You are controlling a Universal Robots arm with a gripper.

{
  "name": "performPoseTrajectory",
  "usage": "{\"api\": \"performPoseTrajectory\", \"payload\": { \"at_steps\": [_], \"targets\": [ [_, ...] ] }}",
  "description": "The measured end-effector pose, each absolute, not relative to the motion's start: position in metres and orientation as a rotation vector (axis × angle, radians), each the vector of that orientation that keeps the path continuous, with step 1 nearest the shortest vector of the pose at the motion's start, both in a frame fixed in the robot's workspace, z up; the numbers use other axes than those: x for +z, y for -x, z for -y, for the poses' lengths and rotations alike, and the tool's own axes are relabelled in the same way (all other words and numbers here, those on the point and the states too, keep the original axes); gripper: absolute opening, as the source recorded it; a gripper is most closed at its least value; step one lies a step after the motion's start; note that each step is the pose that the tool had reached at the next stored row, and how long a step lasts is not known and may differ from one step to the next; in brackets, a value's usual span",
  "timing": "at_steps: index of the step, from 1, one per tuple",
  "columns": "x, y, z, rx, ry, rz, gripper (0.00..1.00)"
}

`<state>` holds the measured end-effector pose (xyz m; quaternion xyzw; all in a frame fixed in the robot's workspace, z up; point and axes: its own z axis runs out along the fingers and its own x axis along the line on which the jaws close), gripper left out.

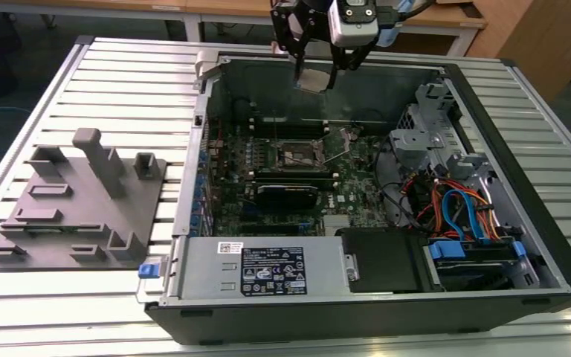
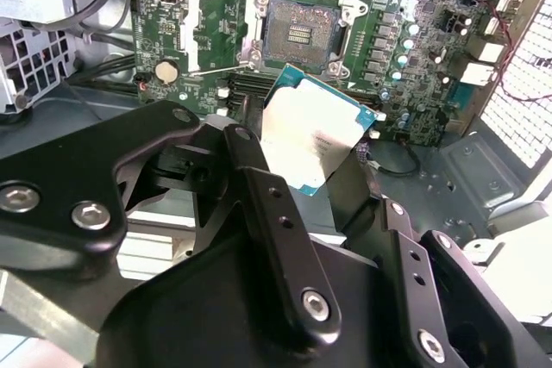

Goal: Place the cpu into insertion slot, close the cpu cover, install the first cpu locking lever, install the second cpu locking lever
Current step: 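Place the cpu into insertion slot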

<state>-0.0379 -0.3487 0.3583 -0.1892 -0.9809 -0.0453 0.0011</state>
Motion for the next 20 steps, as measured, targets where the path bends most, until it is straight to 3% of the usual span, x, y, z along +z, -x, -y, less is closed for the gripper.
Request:
{"api": "performPoseTrajectory", "payload": {
  "at_steps": [20],
  "targets": [
    [0.3558, 0.038, 0.3487, -0.142, 0.684, 3.063, 0.54]
  ]
}}
